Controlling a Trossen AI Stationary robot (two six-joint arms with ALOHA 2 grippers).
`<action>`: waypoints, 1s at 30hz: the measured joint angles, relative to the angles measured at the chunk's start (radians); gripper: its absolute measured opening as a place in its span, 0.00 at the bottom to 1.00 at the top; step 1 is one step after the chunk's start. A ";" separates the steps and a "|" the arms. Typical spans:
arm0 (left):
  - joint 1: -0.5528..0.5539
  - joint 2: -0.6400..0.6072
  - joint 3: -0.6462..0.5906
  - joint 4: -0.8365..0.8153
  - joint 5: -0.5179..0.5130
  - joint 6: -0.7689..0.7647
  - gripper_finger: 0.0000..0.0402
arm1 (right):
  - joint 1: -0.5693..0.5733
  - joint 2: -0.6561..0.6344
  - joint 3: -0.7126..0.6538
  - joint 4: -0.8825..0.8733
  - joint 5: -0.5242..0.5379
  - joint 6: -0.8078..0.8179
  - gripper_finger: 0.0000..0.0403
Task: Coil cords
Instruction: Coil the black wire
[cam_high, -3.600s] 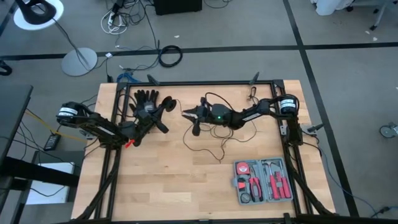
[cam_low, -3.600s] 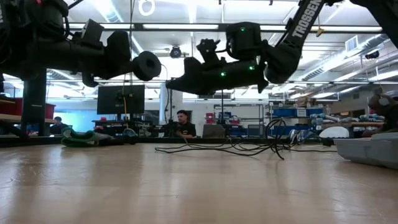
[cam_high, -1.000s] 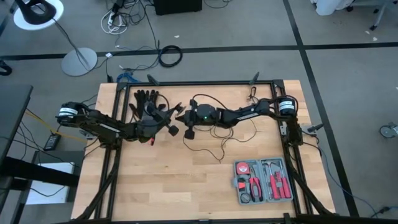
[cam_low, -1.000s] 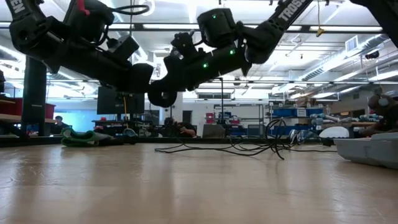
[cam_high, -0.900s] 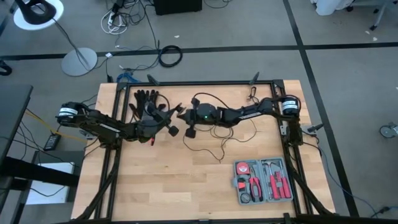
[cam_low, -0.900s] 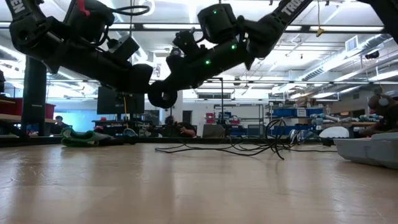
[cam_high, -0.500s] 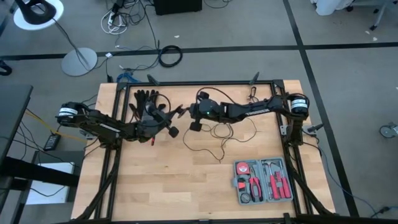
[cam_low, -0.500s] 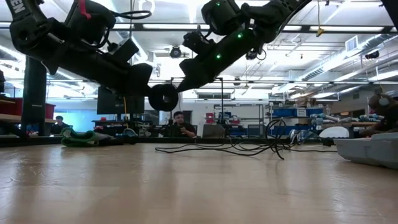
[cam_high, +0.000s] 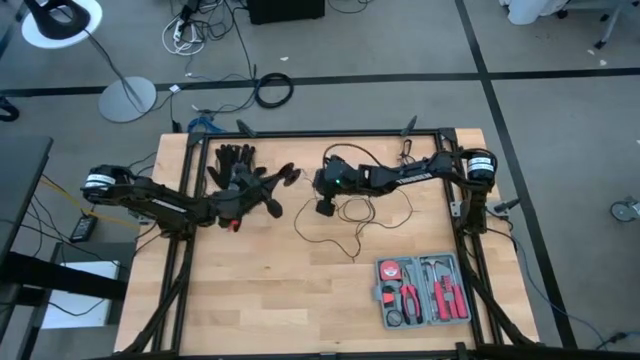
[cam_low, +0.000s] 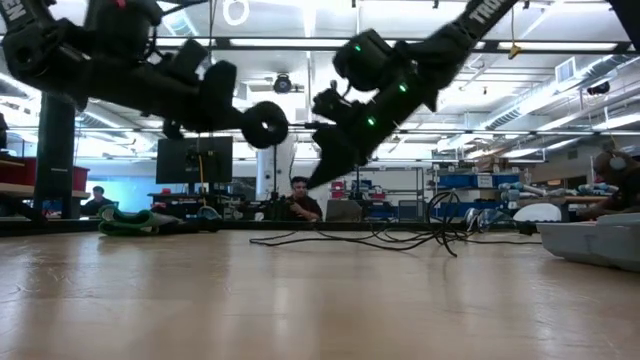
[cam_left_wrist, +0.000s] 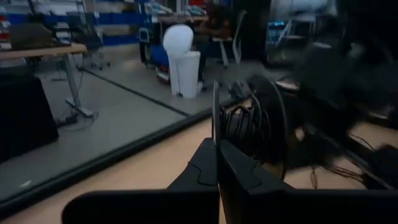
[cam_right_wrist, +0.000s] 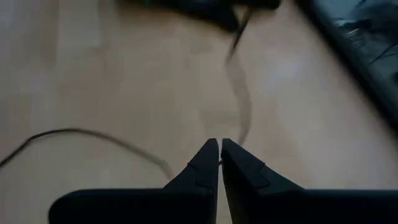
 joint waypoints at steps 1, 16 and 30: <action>0.000 -0.015 -0.014 0.017 -0.009 0.003 0.00 | 0.002 0.000 -0.029 0.029 -0.006 0.024 0.05; -0.002 -0.090 -0.107 0.106 -0.065 0.010 0.00 | 0.004 0.068 -0.332 0.766 -0.004 0.124 0.04; -0.002 -0.089 -0.107 0.123 -0.067 0.028 0.00 | 0.000 0.182 -0.204 0.887 0.067 -0.092 0.23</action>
